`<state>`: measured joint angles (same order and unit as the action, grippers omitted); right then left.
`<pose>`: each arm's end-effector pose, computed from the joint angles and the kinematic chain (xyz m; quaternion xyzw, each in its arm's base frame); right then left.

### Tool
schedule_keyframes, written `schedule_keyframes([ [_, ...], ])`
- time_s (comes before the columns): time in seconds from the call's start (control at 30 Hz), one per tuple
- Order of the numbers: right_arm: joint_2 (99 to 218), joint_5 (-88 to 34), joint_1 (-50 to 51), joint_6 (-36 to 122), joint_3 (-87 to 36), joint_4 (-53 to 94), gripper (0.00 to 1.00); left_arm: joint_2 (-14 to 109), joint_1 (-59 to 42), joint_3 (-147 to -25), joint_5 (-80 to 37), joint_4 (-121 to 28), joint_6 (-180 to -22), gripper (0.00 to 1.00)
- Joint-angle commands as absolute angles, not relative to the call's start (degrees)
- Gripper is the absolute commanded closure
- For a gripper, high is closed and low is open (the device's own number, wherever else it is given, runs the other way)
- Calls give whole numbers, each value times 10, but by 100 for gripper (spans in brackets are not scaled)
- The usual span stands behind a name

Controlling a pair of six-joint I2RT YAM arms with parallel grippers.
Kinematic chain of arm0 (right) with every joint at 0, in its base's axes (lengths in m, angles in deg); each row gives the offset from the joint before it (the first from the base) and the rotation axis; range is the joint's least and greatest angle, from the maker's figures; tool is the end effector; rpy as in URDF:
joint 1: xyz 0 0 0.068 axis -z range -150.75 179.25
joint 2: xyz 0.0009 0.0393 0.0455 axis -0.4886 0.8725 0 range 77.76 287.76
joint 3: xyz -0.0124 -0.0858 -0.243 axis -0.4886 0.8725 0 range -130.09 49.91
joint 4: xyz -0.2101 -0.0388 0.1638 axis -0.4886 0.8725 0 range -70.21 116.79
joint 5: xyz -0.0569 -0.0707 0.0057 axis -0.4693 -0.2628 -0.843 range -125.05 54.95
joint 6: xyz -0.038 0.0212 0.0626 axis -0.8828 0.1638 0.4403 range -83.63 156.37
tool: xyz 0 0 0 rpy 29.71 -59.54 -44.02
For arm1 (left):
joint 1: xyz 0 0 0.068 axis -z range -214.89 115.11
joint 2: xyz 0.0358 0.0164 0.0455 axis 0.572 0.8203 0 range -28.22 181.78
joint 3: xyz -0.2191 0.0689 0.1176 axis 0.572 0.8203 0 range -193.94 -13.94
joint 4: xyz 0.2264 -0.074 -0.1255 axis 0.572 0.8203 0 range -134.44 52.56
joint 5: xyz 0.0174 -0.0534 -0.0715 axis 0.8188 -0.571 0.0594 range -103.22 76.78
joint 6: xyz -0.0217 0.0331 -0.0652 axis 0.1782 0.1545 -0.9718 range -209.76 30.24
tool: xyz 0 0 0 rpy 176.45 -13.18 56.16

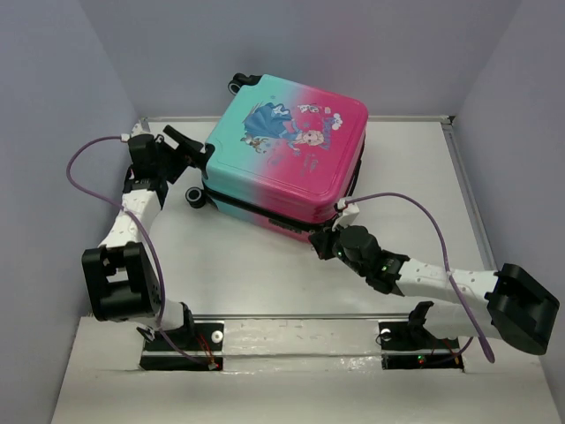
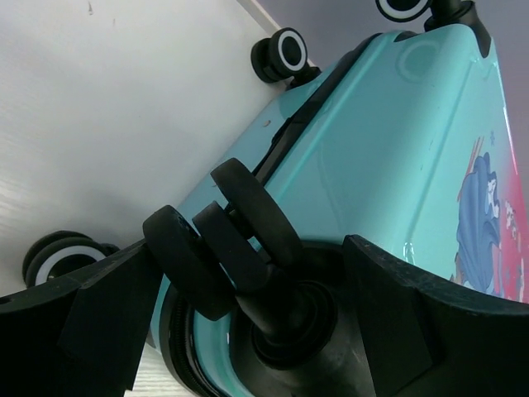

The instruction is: Pack the luggage

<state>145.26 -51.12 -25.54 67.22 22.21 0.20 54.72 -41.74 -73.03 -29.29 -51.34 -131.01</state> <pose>0.1793 0.2230 0.1802 -0.0902 0.8110 0.3009 0.4935 0.3750 0.0271 0.2731 -0.2483 0.7605 -0.2816 0.5298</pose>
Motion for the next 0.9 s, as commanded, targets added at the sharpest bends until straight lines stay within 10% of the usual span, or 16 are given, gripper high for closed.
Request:
schedule_keyframes([
  [0.0,1440,-468,-267,671,214,-32,93,551,-419,-755,-318,-576,-1347,1],
  [0.4,1444,-470,-267,670,211,-31,93,559,-419,-707,-289,-702,-1426,30],
  [0.57,1452,-473,-267,664,206,-31,93,557,-418,-675,-291,-755,-1440,92],
  [0.87,1481,-490,-267,651,167,-57,93,486,-325,-562,-306,-843,-1457,94],
])
